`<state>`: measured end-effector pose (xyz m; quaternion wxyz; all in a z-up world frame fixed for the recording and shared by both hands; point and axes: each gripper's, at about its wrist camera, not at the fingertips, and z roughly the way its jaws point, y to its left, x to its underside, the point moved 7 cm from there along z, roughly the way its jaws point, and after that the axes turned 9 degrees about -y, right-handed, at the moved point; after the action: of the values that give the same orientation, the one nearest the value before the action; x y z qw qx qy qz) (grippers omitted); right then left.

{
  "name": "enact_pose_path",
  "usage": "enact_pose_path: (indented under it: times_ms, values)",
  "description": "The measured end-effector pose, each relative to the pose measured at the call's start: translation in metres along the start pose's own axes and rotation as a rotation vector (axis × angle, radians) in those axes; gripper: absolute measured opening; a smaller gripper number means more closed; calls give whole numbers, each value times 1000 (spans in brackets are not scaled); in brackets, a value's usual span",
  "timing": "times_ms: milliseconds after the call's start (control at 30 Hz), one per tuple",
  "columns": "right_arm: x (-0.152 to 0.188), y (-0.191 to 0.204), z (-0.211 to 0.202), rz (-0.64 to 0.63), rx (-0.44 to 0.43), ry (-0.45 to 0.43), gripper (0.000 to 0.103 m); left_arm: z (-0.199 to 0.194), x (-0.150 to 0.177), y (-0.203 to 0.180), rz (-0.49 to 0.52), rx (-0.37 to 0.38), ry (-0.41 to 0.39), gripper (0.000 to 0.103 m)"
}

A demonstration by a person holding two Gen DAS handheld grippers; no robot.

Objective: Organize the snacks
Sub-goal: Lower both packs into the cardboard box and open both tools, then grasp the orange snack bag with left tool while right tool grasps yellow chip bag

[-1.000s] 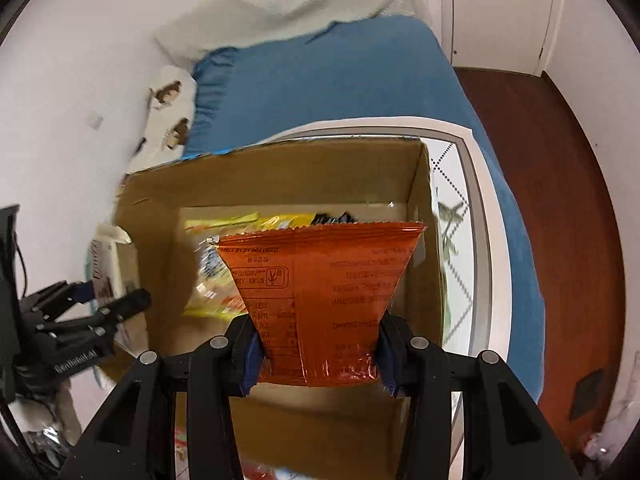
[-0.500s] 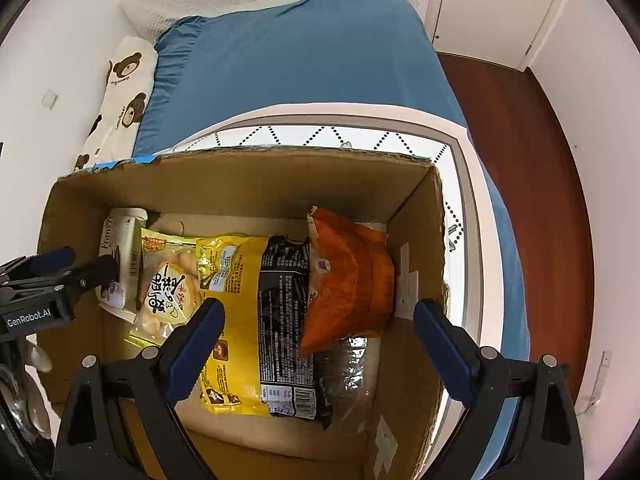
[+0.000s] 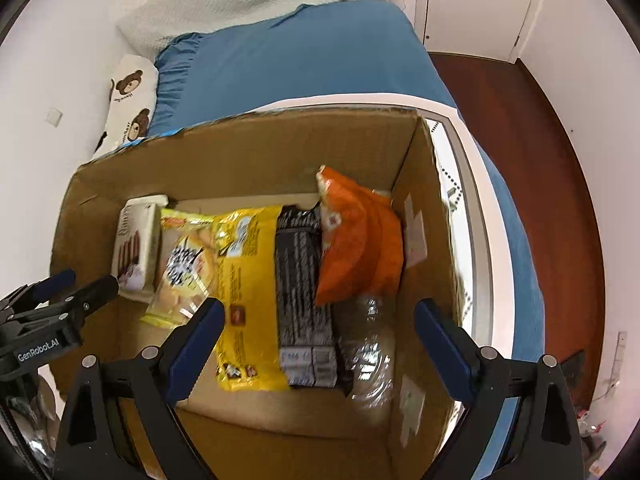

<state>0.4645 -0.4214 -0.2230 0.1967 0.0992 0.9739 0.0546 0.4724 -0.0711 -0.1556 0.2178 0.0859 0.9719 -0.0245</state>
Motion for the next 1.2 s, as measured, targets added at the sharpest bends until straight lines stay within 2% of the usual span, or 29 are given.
enact_pose_path:
  times_ms: [333, 600, 900, 1067, 1167, 1200]
  values:
    - [36, 9, -62, -36, 42, -153, 97, -71, 28, -6, 28, -26, -178, 93]
    - [66, 20, -121, -66, 45, -266, 97, -113, 52, -12, 15, 11, -250, 93]
    - [95, 24, -168, -49, 21, -338, 97, -160, 73, -19, 18, 18, -335, 93]
    - [116, 17, -182, -24, -13, -333, 97, -170, 87, -20, -4, 38, -336, 93]
    - [134, 5, -168, 18, -32, -284, 97, -152, 105, -26, 5, 52, -264, 93]
    - [144, -2, -157, 41, -36, -253, 97, -139, 115, -30, 13, 60, -217, 93]
